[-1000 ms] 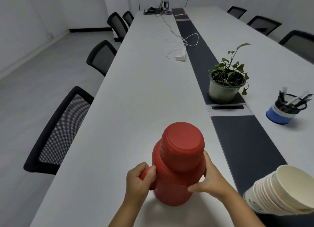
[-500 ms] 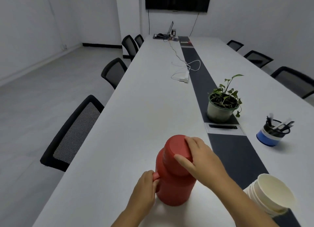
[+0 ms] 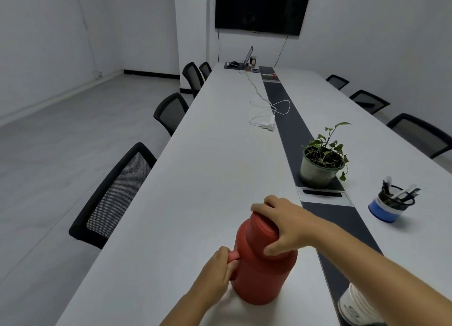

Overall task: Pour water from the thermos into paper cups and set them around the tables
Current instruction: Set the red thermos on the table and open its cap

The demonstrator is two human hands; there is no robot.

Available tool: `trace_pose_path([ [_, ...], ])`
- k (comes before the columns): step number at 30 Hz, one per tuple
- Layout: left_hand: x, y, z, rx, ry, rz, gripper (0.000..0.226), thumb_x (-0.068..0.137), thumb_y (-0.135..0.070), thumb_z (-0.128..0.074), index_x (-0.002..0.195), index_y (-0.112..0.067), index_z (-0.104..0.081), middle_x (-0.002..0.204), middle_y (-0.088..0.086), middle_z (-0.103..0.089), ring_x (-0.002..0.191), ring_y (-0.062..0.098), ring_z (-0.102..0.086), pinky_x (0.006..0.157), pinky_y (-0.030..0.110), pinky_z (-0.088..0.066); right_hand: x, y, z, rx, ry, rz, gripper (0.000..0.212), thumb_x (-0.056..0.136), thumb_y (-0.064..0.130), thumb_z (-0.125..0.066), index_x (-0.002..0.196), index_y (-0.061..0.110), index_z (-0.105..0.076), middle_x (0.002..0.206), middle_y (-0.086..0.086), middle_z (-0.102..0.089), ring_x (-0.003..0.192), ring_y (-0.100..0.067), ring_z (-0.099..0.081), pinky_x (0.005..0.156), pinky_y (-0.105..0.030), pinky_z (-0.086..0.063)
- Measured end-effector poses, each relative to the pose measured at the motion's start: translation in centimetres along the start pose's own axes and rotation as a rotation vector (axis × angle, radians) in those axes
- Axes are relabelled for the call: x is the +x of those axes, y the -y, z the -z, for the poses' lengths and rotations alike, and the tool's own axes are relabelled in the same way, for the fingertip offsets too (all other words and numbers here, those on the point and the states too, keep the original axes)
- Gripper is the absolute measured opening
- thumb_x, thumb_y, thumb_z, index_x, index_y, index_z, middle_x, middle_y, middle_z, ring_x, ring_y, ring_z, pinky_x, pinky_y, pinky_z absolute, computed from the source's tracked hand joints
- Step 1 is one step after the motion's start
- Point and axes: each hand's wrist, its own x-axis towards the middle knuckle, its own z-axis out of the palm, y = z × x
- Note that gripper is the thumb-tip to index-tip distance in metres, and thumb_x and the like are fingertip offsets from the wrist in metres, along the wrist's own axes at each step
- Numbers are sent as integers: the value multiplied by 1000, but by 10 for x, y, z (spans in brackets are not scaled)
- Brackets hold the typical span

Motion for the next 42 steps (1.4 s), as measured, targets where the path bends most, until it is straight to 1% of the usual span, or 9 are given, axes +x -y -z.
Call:
trace_pose_path([
  [6,3,-2,2,-33,-6,6,22,112,-40,-50,101,-20,-50,99,-4,-61,84,10,-59,74,27,-49,7,24,-2,-284,-76,-344,109,81,99,-37,162,27,-32,143,-10,-58,120,-36,-63,88,-46,-53],
  [9,4,-4,0,-46,-18,6,23,113,-38,-50,101,-19,-50,98,-2,-62,82,11,-59,73,27,-49,9,31,5,-334,-38,-345,103,81,92,-49,154,20,-38,131,-10,-62,112,-35,-65,86,-44,-55],
  [14,3,-3,-5,-36,-44,10,26,114,-42,-49,102,-19,-51,97,-2,-61,81,12,-57,72,27,-47,-7,12,28,-321,153,30,102,79,50,-78,164,47,-22,171,1,-24,143,-32,-44,91,-46,-55],
  [19,5,5,-10,-9,-65,-13,24,114,-43,-48,102,-22,-50,98,-7,-59,84,8,-56,74,26,-47,0,18,12,-298,-24,-261,112,75,98,-51,165,37,-25,145,-6,-57,119,-33,-65,86,-43,-54],
  [21,6,3,-9,1,-57,-15,25,114,-43,-47,101,-22,-50,97,-6,-58,82,9,-56,73,26,-46,4,21,13,-271,3,-204,101,75,84,-65,156,31,-38,131,-6,-58,112,-32,-64,84,-41,-53],
  [24,4,-1,-7,5,-56,-7,27,114,-44,-47,102,-20,-50,97,-4,-58,81,11,-54,71,26,-45,-4,11,29,-170,177,53,98,70,47,-82,157,47,-36,160,-1,-36,144,-30,-40,103,-43,-49],
  [29,5,3,-10,-10,-75,-22,27,113,-46,-49,100,-22,-51,97,-5,-58,83,10,-55,74,30,-46,1,13,12,-201,24,-155,112,74,94,-58,166,42,-20,158,-3,-47,137,-30,-54,99,-45,-51],
  [35,4,-2,-7,-34,-56,-6,24,114,-40,-49,100,-20,-50,97,-4,-59,81,10,-57,71,26,-47,0,12,27,-245,159,50,100,68,56,-79,157,42,-35,156,-2,-40,138,-29,-42,103,-42,-47],
  [42,4,2,-12,-5,-87,-29,26,113,-43,-50,97,-22,-48,94,-6,-57,81,11,-54,73,31,-45,9,20,21,-314,105,-233,121,66,94,-62,165,40,-20,138,-6,-56,117,-34,-62,87,-42,-53],
])
